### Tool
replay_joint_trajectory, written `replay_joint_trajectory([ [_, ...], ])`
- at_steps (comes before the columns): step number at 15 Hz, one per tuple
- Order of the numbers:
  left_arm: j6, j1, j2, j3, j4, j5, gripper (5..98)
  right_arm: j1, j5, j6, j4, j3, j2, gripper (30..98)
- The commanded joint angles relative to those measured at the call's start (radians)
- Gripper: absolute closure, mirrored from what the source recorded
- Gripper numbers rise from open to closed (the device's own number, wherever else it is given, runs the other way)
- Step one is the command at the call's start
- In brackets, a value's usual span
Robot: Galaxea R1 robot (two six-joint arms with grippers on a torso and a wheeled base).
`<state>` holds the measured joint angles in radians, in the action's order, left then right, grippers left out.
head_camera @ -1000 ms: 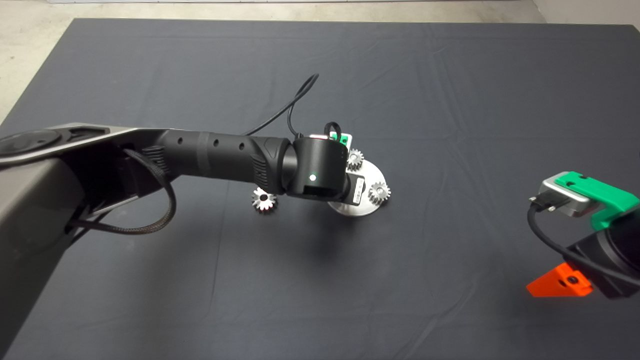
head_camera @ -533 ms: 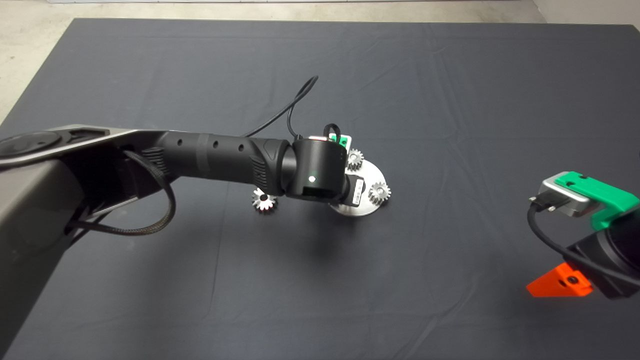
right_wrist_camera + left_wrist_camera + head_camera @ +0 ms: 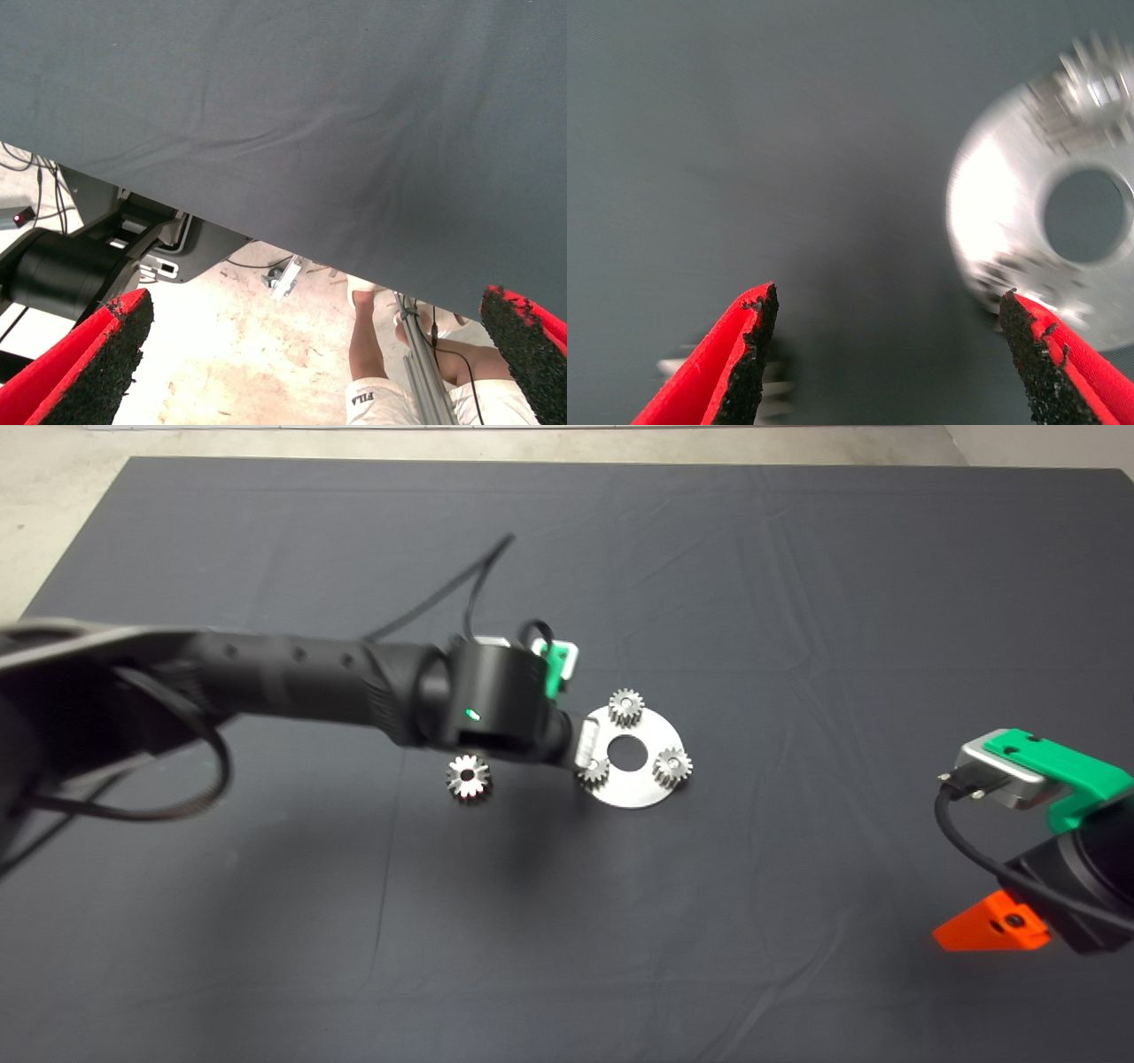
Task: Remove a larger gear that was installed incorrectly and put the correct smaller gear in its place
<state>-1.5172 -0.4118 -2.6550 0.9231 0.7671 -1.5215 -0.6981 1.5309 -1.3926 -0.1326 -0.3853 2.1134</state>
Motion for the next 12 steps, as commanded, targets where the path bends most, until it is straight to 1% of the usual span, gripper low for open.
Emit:
replay_joint_trajectory([
  [1, 0.006, -0.269, 0.271, -0.302, -0.464, -0.052, 40.4, -0.020, 0.117, -0.002, -0.035, 0.004, 0.000, 30.9],
  [2, 0.006, -0.294, 0.320, -0.352, -0.533, -0.049, 38.4, -0.020, 0.118, 0.000, -0.035, 0.004, 0.001, 30.9],
  [3, 0.006, -0.294, 0.360, -0.383, -0.570, -0.048, 36.5, -0.020, 0.118, 0.000, -0.035, 0.004, 0.001, 30.9],
  [4, 0.005, -0.295, 0.418, -0.440, -0.602, -0.046, 35.6, -0.020, 0.118, 0.000, -0.035, 0.004, 0.003, 30.9],
  [5, 0.005, -0.300, 0.467, -0.484, -0.628, -0.043, 32.3, -0.020, 0.118, -0.002, -0.035, 0.004, 0.003, 30.9],
  [6, 0.006, -0.300, 0.508, -0.498, -0.660, -0.043, 30.4, -0.019, 0.118, -0.002, -0.036, 0.005, 0.003, 30.9],
  [7, 0.006, -0.300, 0.531, -0.500, -0.674, -0.044, 30.4, -0.018, 0.117, -0.002, -0.035, 0.005, 0.003, 30.9],
  [8, 0.008, -0.302, 0.538, -0.504, -0.681, -0.043, 30.4, -0.018, 0.117, -0.002, -0.035, 0.005, 0.006, 30.9],
  [10, 0.036, -0.302, 0.539, -0.509, -0.733, -0.039, 25.7, -0.018, 0.118, -0.006, -0.036, 0.005, 0.000, 30.9],
  [12, 0.043, -0.302, 0.540, -0.509, -0.738, -0.036, 25.4, -0.017, 0.118, -0.010, -0.036, 0.007, -0.001, 30.9],
])
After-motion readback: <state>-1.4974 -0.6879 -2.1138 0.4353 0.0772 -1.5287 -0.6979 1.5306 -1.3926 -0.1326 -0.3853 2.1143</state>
